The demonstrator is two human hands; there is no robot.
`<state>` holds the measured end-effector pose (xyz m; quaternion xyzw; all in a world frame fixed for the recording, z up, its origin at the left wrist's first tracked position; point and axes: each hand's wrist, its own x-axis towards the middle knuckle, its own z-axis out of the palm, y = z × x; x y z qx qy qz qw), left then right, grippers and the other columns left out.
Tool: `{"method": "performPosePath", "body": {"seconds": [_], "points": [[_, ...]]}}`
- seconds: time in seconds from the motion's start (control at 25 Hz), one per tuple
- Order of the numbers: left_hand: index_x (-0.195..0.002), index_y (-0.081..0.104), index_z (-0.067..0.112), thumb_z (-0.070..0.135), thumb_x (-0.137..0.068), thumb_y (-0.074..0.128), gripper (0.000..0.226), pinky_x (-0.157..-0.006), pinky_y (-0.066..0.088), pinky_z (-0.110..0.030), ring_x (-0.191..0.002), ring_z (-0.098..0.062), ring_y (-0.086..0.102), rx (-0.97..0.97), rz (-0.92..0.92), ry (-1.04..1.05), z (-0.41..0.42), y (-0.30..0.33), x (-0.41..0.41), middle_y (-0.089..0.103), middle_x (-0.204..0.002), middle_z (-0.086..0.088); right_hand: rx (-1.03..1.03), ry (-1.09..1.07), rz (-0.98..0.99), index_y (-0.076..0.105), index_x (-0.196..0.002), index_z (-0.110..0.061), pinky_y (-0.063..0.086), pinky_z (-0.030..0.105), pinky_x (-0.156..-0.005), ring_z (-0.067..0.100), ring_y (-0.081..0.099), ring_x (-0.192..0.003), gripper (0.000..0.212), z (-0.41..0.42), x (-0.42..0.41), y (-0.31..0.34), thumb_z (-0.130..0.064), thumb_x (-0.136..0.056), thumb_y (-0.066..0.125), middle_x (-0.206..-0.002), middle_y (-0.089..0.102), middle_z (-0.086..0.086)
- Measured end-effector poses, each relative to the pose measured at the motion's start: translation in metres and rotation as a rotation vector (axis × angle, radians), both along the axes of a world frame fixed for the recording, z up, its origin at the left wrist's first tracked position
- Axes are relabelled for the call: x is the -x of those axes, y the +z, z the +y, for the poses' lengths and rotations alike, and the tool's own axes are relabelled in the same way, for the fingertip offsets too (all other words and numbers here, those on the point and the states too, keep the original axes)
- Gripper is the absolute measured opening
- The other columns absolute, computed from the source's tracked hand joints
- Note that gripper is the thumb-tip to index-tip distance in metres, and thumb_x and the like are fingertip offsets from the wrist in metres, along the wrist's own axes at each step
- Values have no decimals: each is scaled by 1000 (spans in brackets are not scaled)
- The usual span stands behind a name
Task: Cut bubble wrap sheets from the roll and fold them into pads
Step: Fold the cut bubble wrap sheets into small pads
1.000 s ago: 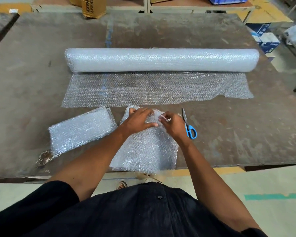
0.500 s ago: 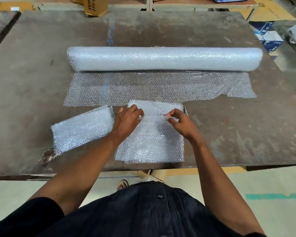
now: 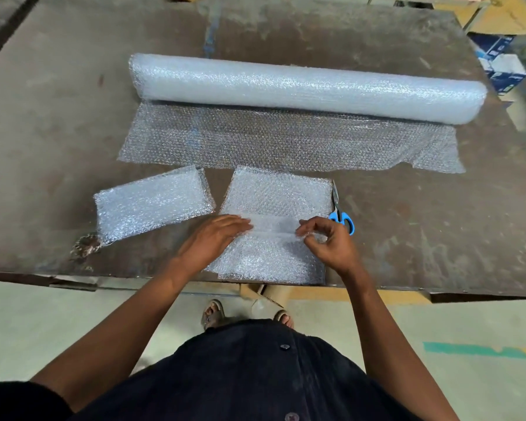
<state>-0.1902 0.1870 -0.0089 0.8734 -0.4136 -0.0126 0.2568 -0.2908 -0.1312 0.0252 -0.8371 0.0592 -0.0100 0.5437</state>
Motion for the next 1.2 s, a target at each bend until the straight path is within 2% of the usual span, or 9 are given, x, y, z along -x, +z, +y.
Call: {"method": "performPosePath", "body": {"seconds": [0.12,0.36,0.56,0.68,0.88,0.96,1.04,1.12,1.2], "points": [[-138,68,14,2,-100,63,40,-118,40,-33,-136,-19,55,60,55,26,5,-7,22,64,-144,-5,102,11,-18,82,-101,-19,58,32,-99,3,73,-111,25,5,20,-10,-2,-85,71,-108,80,-11],[-115,63,2,22,-107,51,24,-118,38,-27,-154,-18,35,186,148,125,7,-24,56,46,-150,-10,131,-66,-18,75,-93,-18,61,45,-67,13,74,-77,11,8,36,-26,-21,-84,70,-92,77,-7],[-111,60,1,11,-104,46,19,-114,46,-43,-158,-21,27,146,147,102,-7,-21,44,41,-156,-13,301,161,-187,65,-80,-15,48,58,-103,15,61,-81,3,15,28,-31,-14,-79,67,-83,64,-4],[-106,64,4,35,-105,37,41,-119,39,-44,-159,-28,25,115,182,-40,-2,-18,29,42,-159,-15,412,218,-277,65,-81,-14,37,61,-117,19,59,-87,3,5,33,-43,-16,-79,67,-85,58,-2],[-79,74,14,61,-106,30,70,-122,33,-42,-153,-23,40,327,354,144,7,-6,26,53,-158,-4,570,186,-392,61,-65,-20,35,58,-115,19,59,-84,36,-11,47,-42,-37,-96,65,-72,56,-8],[-88,76,17,58,-106,42,56,-117,41,-47,-144,-15,48,258,295,253,4,-5,24,56,-153,4,627,113,-397,64,-73,-18,39,57,-109,19,57,-83,34,-4,46,-39,-35,-103,61,-76,57,-8],[-122,71,23,52,-103,56,37,-116,39,-50,-141,-14,47,109,192,267,-3,-5,20,51,-153,6,720,29,-298,71,-100,-17,42,54,-108,23,61,-97,18,6,35,-37,-31,-103,61,-96,64,-2],[-151,51,30,56,-100,62,58,-117,32,-50,-144,-16,40,-99,166,216,-10,-6,16,44,-156,5,824,-31,-105,65,-132,-19,42,52,-108,27,59,-113,33,14,19,-36,-33,-102,62,-117,63,3],[-159,39,34,66,-92,66,78,-113,33,-54,-139,-19,35,-217,211,245,-17,-5,11,40,-149,3,863,-50,26,62,-138,-22,42,54,-106,29,56,-117,42,13,5,-38,-43,-102,61,-123,61,4]]}}
